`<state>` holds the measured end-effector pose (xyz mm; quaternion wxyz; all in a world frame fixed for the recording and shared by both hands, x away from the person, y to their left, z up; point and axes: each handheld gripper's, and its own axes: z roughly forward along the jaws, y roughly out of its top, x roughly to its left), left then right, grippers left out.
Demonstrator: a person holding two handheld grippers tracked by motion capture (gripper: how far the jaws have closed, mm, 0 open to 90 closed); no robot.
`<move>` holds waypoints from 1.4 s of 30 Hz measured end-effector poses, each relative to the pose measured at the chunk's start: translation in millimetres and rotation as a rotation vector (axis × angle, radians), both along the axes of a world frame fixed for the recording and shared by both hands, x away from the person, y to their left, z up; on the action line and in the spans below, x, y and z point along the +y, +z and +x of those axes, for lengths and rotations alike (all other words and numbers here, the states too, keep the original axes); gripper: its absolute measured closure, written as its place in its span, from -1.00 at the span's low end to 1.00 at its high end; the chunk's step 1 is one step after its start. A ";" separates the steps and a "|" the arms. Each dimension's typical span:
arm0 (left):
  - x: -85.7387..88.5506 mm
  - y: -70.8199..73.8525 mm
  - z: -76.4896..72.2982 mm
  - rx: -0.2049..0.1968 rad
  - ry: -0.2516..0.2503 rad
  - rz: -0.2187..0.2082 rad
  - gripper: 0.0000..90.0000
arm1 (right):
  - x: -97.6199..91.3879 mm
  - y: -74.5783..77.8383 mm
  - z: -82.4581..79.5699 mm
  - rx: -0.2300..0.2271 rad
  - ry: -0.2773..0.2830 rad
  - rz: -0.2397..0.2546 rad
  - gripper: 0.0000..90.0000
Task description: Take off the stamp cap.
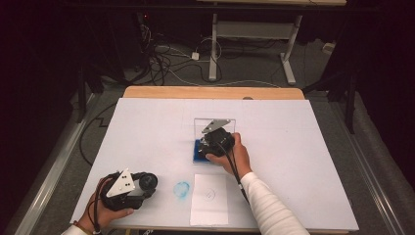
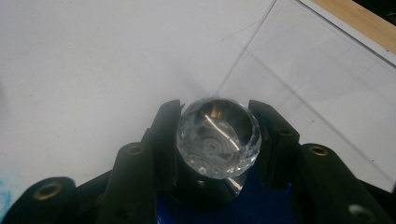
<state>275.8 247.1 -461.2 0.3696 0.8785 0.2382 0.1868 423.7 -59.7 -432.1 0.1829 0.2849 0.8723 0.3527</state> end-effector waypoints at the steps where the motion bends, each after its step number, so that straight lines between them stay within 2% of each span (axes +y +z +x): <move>1: 0.0 0.0 0.1 0.001 0.001 -0.002 -0.19 | 0.3 0.0 -0.1 -0.003 0.001 -0.004 0.27; 14: -2.8 -0.8 1.9 0.012 -0.007 0.002 -0.19 | 4.8 -3.9 -7.7 -0.062 -0.021 -0.017 0.26; 22: -3.0 -0.9 2.4 0.018 -0.009 -0.003 -0.19 | 2.7 -4.0 -6.6 -0.052 -0.025 -0.007 0.27; 25: -1.0 0.0 3.0 0.020 0.004 -0.020 -0.19 | 1.9 -4.4 -6.0 -0.045 -0.027 0.010 0.26; 26: -1.2 -0.4 2.6 0.024 0.022 -0.047 -0.19 | 2.1 -4.4 -6.1 -0.047 -0.025 0.007 0.26; 29: -0.3 0.0 2.6 0.024 0.033 -0.061 -0.19 | 1.4 -4.9 -6.0 -0.048 -0.027 0.015 0.26; 35: -0.2 -0.2 3.2 0.033 0.042 -0.070 -0.19 | 0.9 -6.1 -6.9 -0.063 -0.026 0.022 0.27; 37: 1.9 1.2 4.6 0.025 0.029 -0.034 -0.19 | 0.6 -6.1 -7.2 -0.060 -0.026 0.024 0.27; 38: 1.2 0.8 4.1 0.030 0.038 -0.054 -0.19 | 0.2 -6.1 -6.9 -0.060 -0.025 0.027 0.27; 40: 1.4 0.8 4.1 0.028 0.043 -0.064 -0.19 | -0.1 -6.0 -6.8 -0.058 -0.024 0.028 0.27; 41: 3.0 1.8 4.9 0.024 0.032 -0.044 -0.19 | -0.1 -5.9 -6.7 -0.058 -0.023 0.027 0.27; 42: 2.0 1.3 4.1 0.027 0.041 -0.062 -0.19 | -0.1 -5.8 -6.7 -0.059 -0.022 0.025 0.27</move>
